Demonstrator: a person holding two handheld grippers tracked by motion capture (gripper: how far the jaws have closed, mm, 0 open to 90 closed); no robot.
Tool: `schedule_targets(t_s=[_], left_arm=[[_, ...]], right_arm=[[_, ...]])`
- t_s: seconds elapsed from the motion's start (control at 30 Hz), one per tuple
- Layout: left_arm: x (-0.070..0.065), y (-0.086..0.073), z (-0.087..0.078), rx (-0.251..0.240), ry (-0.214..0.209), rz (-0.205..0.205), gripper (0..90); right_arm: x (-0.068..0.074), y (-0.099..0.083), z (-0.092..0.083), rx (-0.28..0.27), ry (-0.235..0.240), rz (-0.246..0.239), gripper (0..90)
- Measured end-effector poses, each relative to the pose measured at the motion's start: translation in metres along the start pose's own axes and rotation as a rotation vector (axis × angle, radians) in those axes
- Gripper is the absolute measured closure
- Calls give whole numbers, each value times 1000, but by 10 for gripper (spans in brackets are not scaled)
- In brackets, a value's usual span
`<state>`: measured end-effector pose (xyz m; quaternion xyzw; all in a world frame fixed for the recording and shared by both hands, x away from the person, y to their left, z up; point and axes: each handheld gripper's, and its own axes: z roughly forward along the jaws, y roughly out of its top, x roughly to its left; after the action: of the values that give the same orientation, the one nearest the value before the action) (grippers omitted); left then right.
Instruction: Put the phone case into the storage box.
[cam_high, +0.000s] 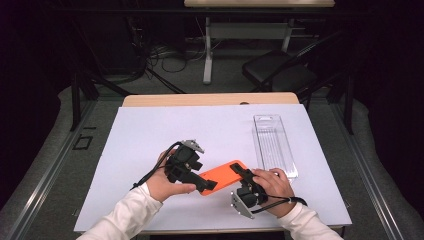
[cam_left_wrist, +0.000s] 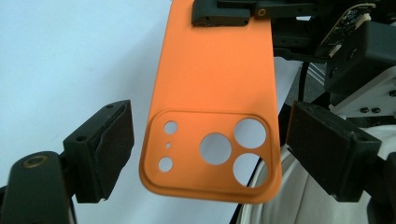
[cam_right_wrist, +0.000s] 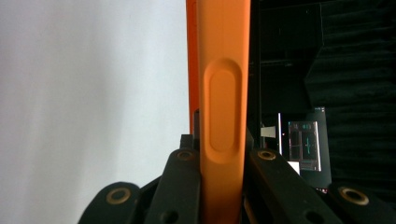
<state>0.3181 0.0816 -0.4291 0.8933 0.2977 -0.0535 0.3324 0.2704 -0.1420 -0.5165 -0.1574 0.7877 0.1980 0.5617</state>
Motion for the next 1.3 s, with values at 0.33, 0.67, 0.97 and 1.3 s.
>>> schedule_targets(t_s=[0.33,0.67,0.97,1.3], left_arm=[[6,-9,-12,-27,20,-22,159],[12,-22,-21,-42,28,-44,160],[16,-31,-31,-61,37,-56,163],[18,-40,-36,-77,48,-64,167]], right_arm=[[0,-1,0,5,2,15,864],[-2,-4,-2,15,14,29,864],[-4,-6,-3,23,33,67,864],[-6,-7,-2,11,112,159,865]])
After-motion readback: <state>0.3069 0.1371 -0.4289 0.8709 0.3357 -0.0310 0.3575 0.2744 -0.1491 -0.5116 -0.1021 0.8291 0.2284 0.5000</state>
